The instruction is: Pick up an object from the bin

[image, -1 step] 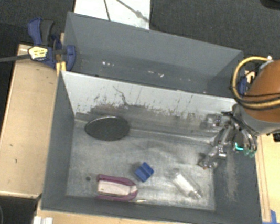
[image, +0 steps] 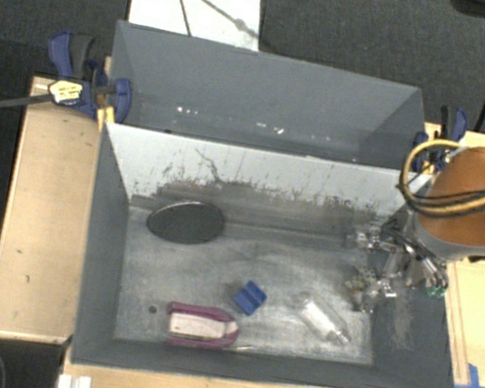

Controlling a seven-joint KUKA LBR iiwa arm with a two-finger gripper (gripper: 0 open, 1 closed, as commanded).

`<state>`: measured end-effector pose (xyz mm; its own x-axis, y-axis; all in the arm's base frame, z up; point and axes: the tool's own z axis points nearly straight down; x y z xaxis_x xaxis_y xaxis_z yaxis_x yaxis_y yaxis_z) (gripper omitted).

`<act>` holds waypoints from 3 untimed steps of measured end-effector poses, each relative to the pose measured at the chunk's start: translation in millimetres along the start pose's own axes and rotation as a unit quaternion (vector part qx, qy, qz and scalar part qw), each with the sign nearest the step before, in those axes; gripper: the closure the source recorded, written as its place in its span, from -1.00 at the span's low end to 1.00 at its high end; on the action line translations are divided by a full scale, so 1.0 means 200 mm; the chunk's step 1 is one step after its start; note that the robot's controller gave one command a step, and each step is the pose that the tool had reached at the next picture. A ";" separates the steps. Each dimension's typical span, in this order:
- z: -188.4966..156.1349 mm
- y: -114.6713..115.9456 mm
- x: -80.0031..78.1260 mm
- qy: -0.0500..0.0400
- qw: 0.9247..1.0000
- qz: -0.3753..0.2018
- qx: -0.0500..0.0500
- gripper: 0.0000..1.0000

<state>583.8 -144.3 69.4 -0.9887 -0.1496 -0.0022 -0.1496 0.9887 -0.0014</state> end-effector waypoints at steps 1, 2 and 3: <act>-0.01 0.01 -0.01 -0.001 1.000 -0.002 0.000 1.00; -0.65 0.14 -0.03 -0.005 1.000 -0.010 0.001 1.00; -0.91 0.05 -0.05 -0.003 0.987 -0.159 0.001 1.00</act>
Offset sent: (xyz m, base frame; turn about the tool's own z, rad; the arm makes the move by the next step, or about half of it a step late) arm 0.0000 0.0000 0.0000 0.0000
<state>592.5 -133.5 251.3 -0.8921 -0.4517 -0.0077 -0.4516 0.8922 -0.0060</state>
